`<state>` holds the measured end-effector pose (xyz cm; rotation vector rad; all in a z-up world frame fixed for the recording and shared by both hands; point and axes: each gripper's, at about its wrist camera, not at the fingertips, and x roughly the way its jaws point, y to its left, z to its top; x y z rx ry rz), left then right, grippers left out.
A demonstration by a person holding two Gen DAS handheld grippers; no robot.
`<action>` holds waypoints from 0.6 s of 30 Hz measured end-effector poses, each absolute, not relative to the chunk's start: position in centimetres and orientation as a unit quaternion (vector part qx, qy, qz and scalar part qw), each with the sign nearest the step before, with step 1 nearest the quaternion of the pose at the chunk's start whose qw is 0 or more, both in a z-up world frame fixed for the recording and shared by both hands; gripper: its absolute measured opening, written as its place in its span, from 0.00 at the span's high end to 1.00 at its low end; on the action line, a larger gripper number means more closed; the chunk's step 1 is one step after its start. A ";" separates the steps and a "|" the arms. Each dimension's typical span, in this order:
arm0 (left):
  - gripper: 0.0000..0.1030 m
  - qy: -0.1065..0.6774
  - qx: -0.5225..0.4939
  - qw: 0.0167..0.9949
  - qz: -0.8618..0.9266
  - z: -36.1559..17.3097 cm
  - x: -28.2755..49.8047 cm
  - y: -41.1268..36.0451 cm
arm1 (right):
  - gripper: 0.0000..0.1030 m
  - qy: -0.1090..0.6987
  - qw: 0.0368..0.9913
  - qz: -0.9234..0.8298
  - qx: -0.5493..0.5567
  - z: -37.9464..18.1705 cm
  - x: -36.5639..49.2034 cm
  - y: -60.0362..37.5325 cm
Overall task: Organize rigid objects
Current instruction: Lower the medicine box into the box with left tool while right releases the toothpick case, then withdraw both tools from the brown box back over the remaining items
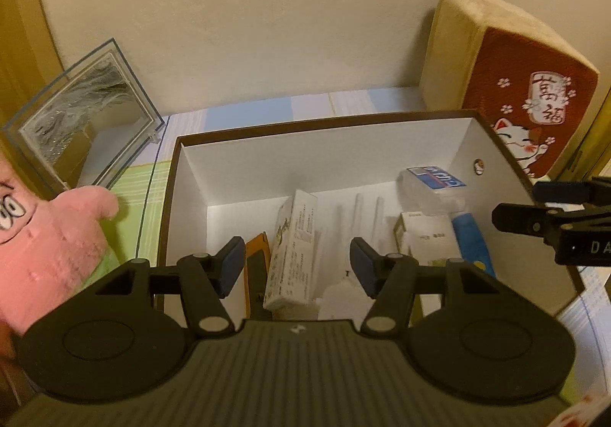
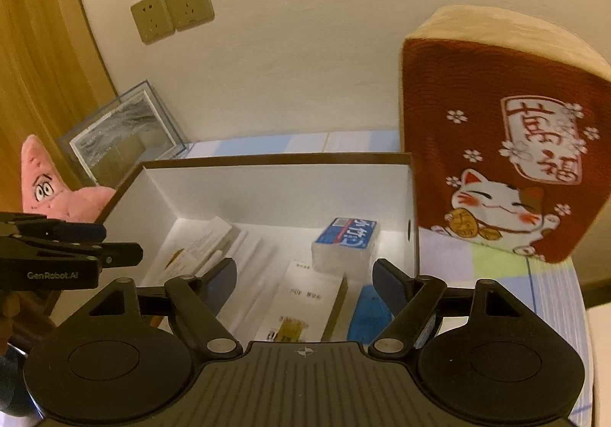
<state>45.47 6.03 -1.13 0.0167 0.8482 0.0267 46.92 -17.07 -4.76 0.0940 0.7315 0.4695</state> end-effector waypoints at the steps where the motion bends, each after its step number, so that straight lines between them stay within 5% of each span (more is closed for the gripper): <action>1: 0.45 0.409 0.006 0.912 0.013 -0.8 44.9 5.9 | 0.27 0.354 0.906 0.227 0.048 -4.6 46.4 -17.2; 18: 0.45 0.388 -0.018 0.921 0.016 2.1 35.0 3.6 | 0.26 0.360 0.898 0.243 0.068 -2.8 37.8 -18.7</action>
